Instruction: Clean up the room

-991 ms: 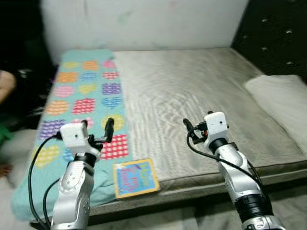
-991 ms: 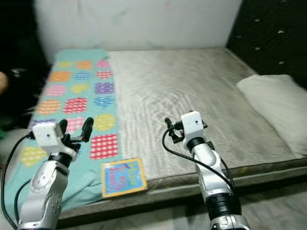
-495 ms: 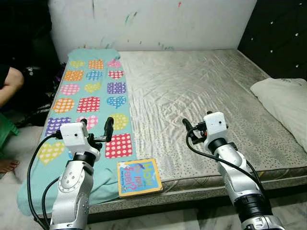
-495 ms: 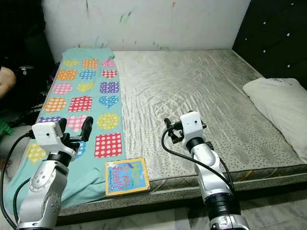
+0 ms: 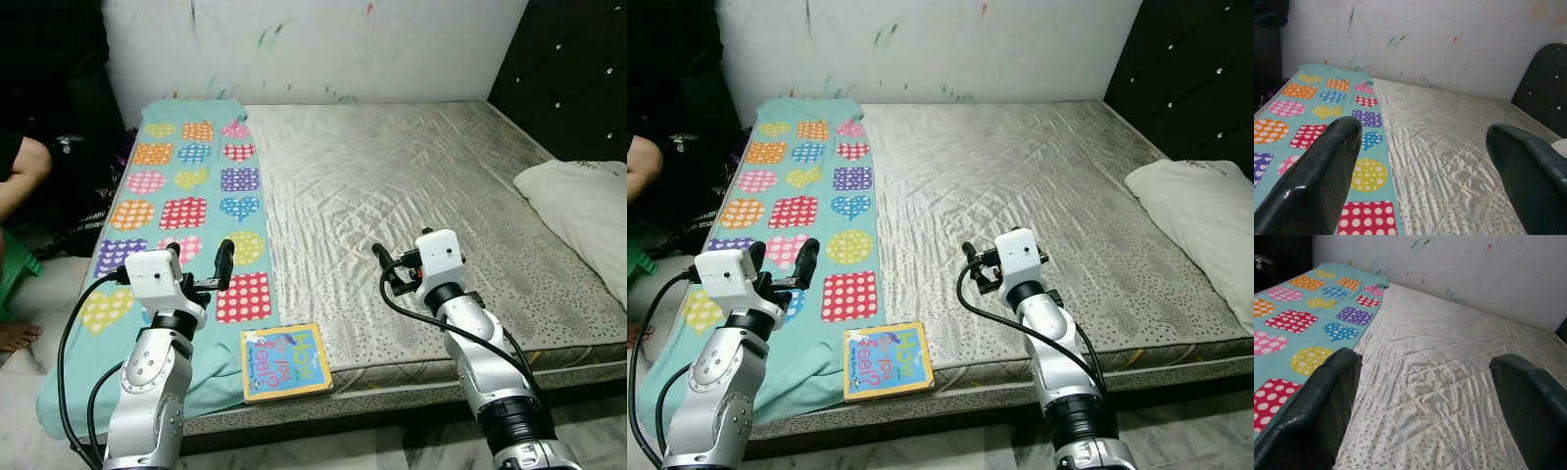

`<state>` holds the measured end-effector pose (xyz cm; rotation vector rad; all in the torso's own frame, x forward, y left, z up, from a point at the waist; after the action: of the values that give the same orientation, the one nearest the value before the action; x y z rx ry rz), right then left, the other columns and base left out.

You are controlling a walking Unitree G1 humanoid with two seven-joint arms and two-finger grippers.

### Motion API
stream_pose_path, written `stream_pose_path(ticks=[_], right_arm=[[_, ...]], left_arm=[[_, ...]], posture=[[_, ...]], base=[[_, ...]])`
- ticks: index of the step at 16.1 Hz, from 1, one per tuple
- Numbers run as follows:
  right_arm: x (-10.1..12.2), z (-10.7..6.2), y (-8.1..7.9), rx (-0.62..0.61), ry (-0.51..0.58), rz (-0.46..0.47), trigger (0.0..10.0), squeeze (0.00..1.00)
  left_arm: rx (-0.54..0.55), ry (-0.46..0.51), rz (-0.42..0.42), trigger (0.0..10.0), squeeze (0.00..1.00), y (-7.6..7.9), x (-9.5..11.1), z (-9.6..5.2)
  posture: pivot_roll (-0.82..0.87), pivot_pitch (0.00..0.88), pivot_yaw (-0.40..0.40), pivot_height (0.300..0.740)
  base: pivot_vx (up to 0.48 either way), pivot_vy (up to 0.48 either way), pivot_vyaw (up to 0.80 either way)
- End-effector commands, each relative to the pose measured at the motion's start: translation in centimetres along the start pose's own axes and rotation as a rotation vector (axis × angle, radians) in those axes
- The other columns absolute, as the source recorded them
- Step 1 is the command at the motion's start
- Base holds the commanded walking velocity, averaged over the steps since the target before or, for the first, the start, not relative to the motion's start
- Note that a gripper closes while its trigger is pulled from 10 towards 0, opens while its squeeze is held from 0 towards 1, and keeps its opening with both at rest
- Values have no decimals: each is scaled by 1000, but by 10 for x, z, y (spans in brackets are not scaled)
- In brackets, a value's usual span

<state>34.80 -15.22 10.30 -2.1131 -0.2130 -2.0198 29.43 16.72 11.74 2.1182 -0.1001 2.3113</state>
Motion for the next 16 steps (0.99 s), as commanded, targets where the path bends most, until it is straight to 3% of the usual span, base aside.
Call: stream_pose_path(ticks=[1,9,16], right_arm=[[0,-1,1,5,5,4,10000,0],[0,-2,-2,20,1,24,10000,0],[-1,-3,1,15,0,23,10000,0]], left_arm=[[5,-12,-7,10000,0,0,-2,-1],[-15,28,-25,10000,0,2,5,-1],[-27,44,-28,10000,0,2,7,-1]], posture=[[-56,0,-34,740],[-57,0,-34,740],[-58,0,-29,740]], base=[[0,0,0],[0,0,0],[372,0,0]])
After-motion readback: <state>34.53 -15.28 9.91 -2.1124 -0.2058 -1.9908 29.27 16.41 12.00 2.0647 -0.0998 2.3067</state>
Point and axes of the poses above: a point about 5 cm out from each wrist's last joint towards the gripper, its own z axis pointing out of the wrist towards the gripper, its own x axis along the axis of the wrist's last joint, y = z × x, the point moved 2 cm from there along z, pointing out of the wrist towards the gripper, and after that the axes turned 15 degrees about z, right-handed, at the moved point
